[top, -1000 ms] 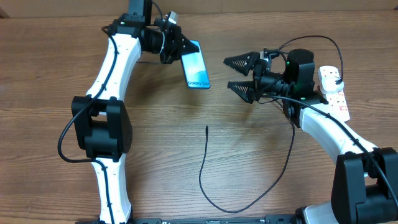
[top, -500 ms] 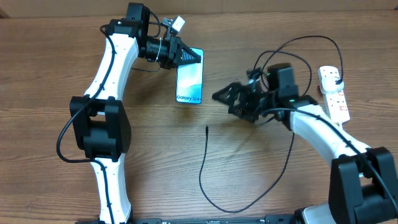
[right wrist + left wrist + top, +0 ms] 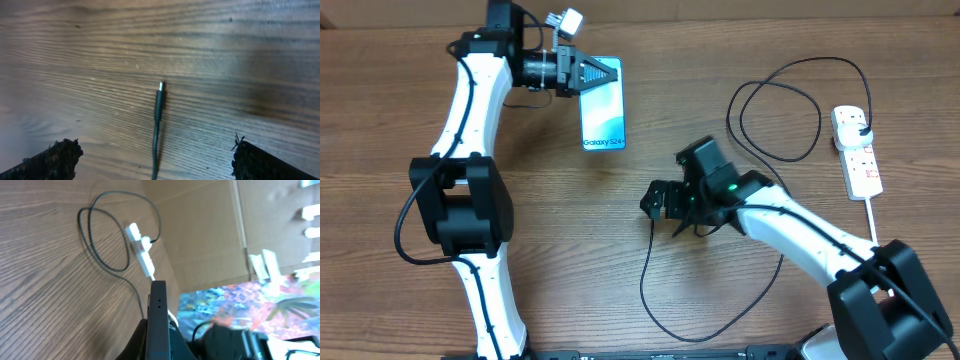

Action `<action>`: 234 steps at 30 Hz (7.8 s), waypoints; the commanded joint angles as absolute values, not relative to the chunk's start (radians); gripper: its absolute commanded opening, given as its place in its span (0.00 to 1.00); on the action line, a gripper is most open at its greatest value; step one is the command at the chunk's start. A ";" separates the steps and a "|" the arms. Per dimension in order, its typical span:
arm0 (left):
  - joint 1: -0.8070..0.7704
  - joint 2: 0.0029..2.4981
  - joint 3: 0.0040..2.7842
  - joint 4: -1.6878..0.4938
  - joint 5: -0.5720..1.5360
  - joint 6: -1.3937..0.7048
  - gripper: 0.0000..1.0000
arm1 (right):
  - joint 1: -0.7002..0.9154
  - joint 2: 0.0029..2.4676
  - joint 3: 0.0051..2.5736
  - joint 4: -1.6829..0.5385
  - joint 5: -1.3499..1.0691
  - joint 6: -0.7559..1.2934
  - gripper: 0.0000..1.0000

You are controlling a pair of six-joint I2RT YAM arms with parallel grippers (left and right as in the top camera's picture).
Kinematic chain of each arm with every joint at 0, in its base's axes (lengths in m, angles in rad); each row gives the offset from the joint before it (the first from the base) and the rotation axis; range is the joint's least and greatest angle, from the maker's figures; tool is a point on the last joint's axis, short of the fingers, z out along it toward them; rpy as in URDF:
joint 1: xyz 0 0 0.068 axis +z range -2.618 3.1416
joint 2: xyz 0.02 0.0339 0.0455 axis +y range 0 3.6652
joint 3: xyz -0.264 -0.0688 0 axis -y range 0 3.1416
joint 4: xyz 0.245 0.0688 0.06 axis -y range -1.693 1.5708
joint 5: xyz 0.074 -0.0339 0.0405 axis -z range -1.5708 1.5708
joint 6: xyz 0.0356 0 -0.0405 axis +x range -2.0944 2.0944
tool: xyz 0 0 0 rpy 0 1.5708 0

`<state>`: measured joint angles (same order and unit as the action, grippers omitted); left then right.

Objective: Plug charger to phone and switch on socket
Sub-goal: 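Move the right gripper down over the black cable connector, then close the right gripper on the cable connector, then lift the connector with the right gripper up to the phone's bottom port, then push the connector upward into the phone's port with the right gripper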

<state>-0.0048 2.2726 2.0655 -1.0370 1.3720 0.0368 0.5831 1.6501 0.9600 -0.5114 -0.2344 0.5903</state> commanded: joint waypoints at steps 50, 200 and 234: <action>0.080 2.267 2.071 -1.008 1.455 0.019 0.04 | 0.793 1.843 1.115 -0.612 0.073 0.734 0.62; 0.089 2.267 2.071 0.117 1.402 -1.437 0.04 | 0.506 1.822 1.290 0.541 -0.786 1.227 0.04; 0.084 2.267 2.071 0.117 1.427 -1.383 0.04 | 0.506 1.822 1.290 0.537 -0.786 1.227 0.04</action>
<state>0.0975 2.2738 2.0636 0.1097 1.3983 -1.4033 0.4999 1.8503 1.2736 0.5308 -0.7967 1.2274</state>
